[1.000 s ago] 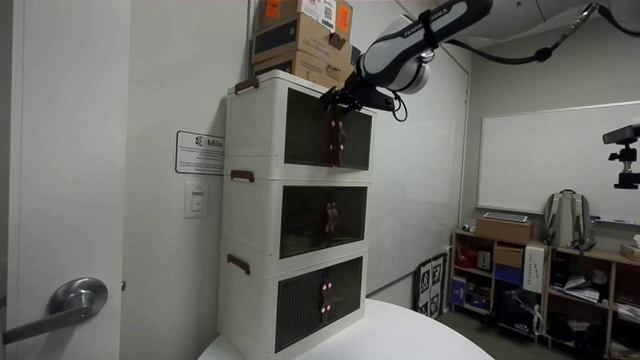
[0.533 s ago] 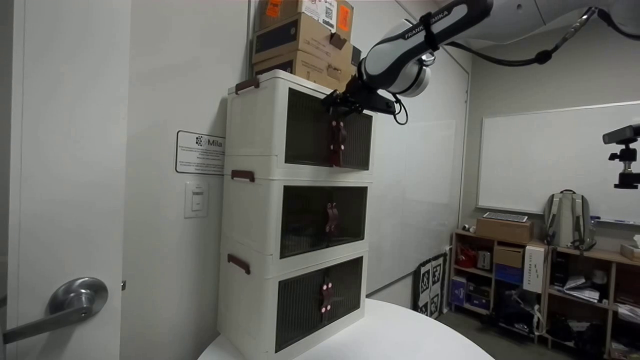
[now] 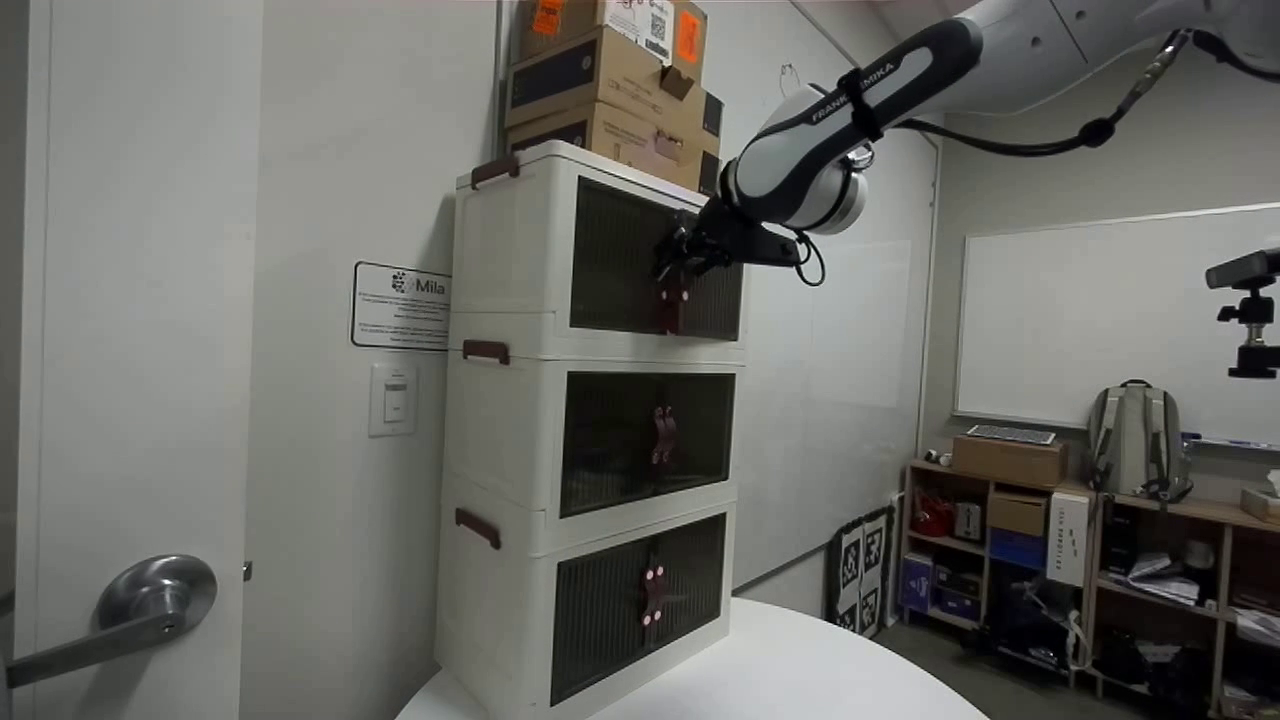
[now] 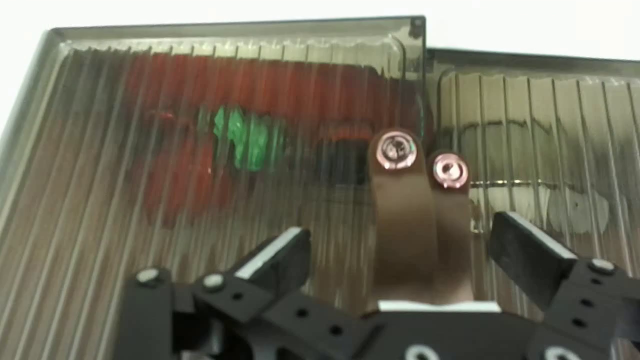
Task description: Close the doors of the top cabinet
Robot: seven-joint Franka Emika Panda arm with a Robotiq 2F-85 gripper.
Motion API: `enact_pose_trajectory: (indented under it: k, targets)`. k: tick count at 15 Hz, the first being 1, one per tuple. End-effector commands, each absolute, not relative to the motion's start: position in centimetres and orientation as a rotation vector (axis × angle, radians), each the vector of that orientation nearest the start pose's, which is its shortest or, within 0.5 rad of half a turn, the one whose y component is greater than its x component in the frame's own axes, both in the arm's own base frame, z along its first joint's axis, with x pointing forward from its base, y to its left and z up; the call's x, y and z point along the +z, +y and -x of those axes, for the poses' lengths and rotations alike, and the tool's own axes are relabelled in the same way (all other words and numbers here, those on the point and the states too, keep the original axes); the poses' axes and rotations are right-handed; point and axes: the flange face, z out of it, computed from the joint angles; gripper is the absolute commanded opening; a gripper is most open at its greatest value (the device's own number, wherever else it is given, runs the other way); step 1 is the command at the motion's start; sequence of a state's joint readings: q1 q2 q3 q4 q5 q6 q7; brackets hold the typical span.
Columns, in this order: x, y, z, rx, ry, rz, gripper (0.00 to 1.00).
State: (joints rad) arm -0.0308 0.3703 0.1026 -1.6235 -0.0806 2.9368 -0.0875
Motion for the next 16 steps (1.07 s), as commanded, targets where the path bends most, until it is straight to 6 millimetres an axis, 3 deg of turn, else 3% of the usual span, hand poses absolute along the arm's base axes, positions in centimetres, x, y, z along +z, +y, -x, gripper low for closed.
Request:
enact_pose_trajectory:
  k: [1,5,10,13,16]
  targets:
    - [49.7,4.7,-70.9,-1.518,-0.329,2.773,1.00]
    - [47.4,5.9,-71.1,-1.679,-0.369,2.671,1.00]
    - [46.7,6.9,-72.0,-1.832,-0.391,2.562,1.00]
    - [46.8,7.5,-72.8,-1.843,-0.378,2.558,1.00]
    - [47.8,7.7,-74.3,-1.729,-0.332,2.644,1.00]
